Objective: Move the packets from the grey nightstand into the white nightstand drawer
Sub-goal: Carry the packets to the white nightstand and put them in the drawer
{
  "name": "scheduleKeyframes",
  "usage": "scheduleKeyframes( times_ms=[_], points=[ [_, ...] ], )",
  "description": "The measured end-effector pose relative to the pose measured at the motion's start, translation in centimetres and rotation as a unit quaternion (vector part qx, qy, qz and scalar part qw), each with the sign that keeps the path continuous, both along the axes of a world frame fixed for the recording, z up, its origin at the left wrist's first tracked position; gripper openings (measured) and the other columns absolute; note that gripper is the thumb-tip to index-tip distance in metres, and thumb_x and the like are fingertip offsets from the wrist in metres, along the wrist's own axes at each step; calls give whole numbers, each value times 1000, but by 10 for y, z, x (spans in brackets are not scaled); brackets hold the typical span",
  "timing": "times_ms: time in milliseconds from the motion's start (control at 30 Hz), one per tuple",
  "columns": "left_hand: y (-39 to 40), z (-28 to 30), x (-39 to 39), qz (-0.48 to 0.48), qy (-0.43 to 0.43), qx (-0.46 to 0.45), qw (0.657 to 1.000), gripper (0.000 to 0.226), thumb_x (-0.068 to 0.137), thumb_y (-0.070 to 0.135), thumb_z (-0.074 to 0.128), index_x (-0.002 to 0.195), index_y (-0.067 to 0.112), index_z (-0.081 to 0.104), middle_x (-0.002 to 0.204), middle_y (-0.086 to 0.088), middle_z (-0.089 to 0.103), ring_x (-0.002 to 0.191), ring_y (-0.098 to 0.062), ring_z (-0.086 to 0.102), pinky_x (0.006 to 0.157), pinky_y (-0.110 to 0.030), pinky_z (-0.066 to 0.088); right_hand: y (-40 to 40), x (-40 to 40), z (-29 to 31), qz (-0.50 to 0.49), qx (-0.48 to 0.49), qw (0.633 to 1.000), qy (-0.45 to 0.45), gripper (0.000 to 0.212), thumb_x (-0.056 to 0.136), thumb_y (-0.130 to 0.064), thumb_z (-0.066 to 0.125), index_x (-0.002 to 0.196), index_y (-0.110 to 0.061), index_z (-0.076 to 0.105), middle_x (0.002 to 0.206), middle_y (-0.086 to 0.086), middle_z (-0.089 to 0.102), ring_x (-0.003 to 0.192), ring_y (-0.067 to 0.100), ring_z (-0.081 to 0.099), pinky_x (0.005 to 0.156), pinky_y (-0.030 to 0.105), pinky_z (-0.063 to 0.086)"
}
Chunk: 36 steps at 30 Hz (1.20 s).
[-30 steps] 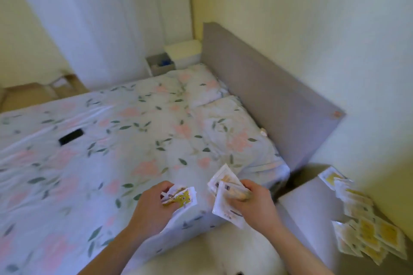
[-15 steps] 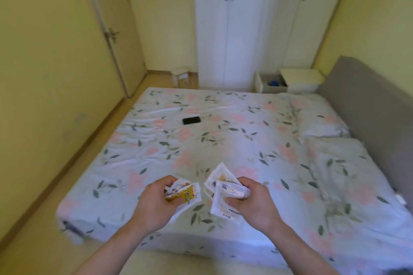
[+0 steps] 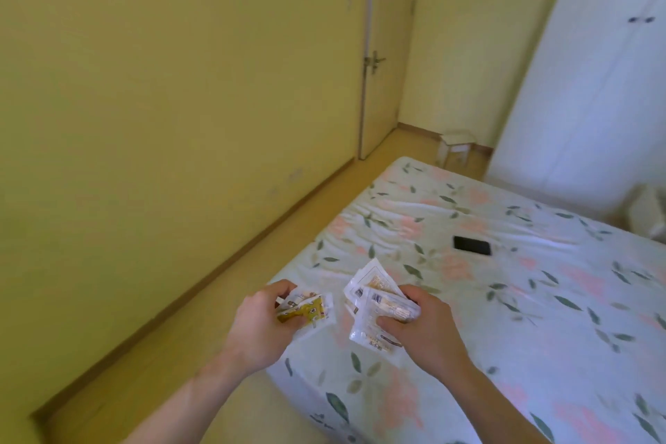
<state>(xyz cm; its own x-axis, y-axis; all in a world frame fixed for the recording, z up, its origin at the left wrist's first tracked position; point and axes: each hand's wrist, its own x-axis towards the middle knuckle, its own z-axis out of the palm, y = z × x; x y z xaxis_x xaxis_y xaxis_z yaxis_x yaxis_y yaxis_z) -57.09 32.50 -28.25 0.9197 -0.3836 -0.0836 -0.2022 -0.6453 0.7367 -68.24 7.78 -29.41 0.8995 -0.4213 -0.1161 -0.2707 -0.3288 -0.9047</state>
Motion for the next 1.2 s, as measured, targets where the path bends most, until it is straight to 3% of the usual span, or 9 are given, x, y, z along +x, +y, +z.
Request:
scheduleKeyframes(
  times_ms=[133, 233, 367, 467, 567, 667, 900, 1067, 1200],
  points=[
    [40, 1, 77, 61, 15, 0, 998, 17, 82, 20, 76, 88, 32, 66, 74, 15, 70, 61, -12, 59, 56, -34, 49, 18, 106, -2, 51, 4, 999, 5, 22, 77, -12, 79, 79, -31, 68, 70, -14, 69, 56, 3, 58, 54, 19, 43],
    [82, 4, 128, 132, 20, -6, 991, 22, 82, 18, 78, 91, 35, 68, 75, 21, 71, 61, -5, 63, 54, -25, 48, 43, 188, -2, 110, -13, 994, 22, 20, 76, -12, 79, 74, -27, 65, 66, -8, 65, 54, 4, 52, 53, 18, 39],
    [142, 3, 186, 202, 35, -32, 978, 25, 84, 14, 76, 92, 37, 67, 80, 21, 73, 66, -6, 67, 53, -23, 51, 92, 286, 1, 170, -27, 984, 33, 16, 75, -20, 78, 84, -17, 66, 77, 0, 70, 62, 17, 59, 58, 28, 44],
    [182, -3, 238, 236, 45, -46, 970, 26, 85, 14, 75, 94, 36, 67, 82, 19, 74, 68, -9, 69, 53, -26, 54, 132, 353, 0, 201, -29, 979, 34, 18, 76, -21, 78, 81, -16, 62, 75, -3, 68, 61, 12, 57, 58, 30, 43],
    [217, -12, 294, 238, 46, -58, 968, 24, 86, 13, 74, 95, 34, 67, 83, 20, 73, 71, -4, 68, 55, -22, 52, 173, 414, -6, 205, -22, 978, 42, 14, 79, -18, 80, 86, -23, 69, 82, -11, 74, 72, 8, 69, 64, 31, 54],
    [253, -21, 353, 239, 52, -69, 967, 24, 86, 12, 74, 94, 34, 69, 82, 20, 72, 71, -5, 67, 55, -21, 51, 215, 470, -13, 195, -11, 980, 44, 18, 80, -16, 81, 91, -26, 72, 85, -16, 75, 74, 3, 71, 62, 23, 55],
    [298, -11, 496, 168, 72, -53, 982, 22, 81, 15, 73, 89, 35, 70, 80, 15, 72, 66, -8, 65, 58, -32, 53, 270, 565, -14, 143, -8, 989, 44, 24, 80, -16, 81, 96, -32, 73, 88, -20, 75, 77, -1, 71, 64, 20, 58],
    [254, 1, 592, 60, 70, -59, 994, 22, 81, 15, 76, 89, 35, 70, 81, 14, 72, 68, -7, 65, 59, -28, 52, 240, 610, -8, 52, -6, 998, 36, 30, 80, -19, 84, 101, -36, 73, 94, -22, 76, 86, -2, 72, 75, 28, 62],
    [195, 7, 659, -26, 70, -62, 995, 20, 80, 18, 78, 88, 34, 70, 81, 16, 72, 69, -5, 66, 62, -29, 55, 197, 644, -4, -28, -8, 999, 19, 33, 80, -18, 85, 102, -39, 71, 91, -29, 74, 82, -6, 71, 67, 19, 60]
  ],
)
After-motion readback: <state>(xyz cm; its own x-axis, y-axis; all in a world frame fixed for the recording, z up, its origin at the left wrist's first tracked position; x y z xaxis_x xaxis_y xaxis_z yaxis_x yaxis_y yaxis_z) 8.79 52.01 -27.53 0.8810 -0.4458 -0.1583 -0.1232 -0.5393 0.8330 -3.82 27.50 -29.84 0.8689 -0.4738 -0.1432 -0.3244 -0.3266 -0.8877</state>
